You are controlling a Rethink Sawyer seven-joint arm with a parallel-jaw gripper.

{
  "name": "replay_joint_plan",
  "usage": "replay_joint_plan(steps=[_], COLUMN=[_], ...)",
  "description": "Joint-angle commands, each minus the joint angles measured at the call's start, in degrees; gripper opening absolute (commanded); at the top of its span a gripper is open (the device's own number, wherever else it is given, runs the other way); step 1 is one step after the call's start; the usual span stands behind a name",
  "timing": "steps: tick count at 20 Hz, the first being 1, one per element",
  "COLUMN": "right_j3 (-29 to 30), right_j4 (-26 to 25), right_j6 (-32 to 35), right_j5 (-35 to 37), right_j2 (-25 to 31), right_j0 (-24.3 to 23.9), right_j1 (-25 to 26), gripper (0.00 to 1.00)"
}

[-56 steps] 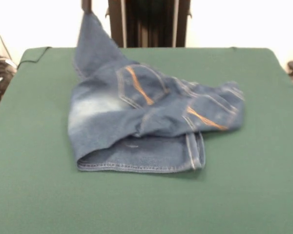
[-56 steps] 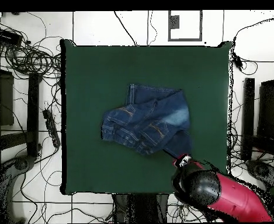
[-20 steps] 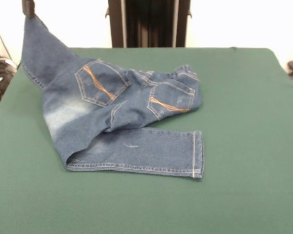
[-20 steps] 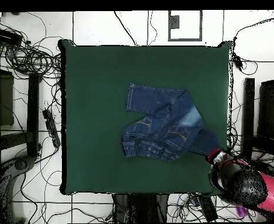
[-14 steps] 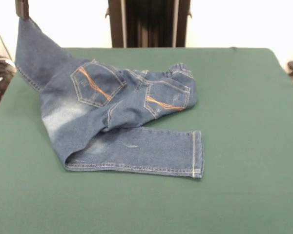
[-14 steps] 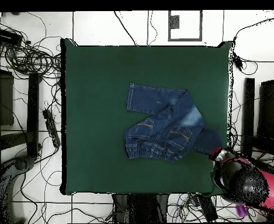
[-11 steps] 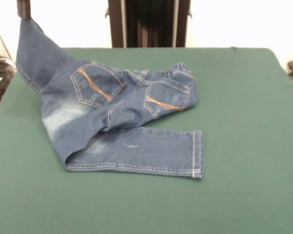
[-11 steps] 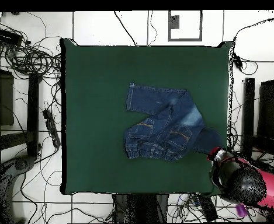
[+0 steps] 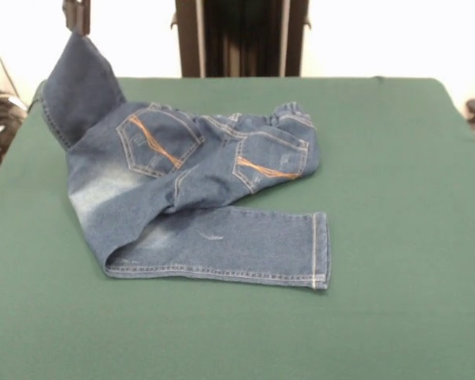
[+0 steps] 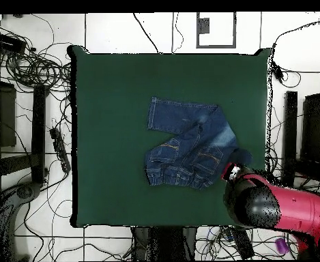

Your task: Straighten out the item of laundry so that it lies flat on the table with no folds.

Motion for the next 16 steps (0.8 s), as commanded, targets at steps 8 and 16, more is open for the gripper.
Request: replay_joint_plan(steps=[8,16], right_j3=[-2.51,-1.32], right_j4=[1.38,3.34], right_j6=[-13.63,-10.98], right_j5=[10.95,17.42], right_j2=[4.77,5.47], right_j0=[-4.87,-3.55], right_j1=[-0.03,-6.20], gripper=[0.00,0.00])
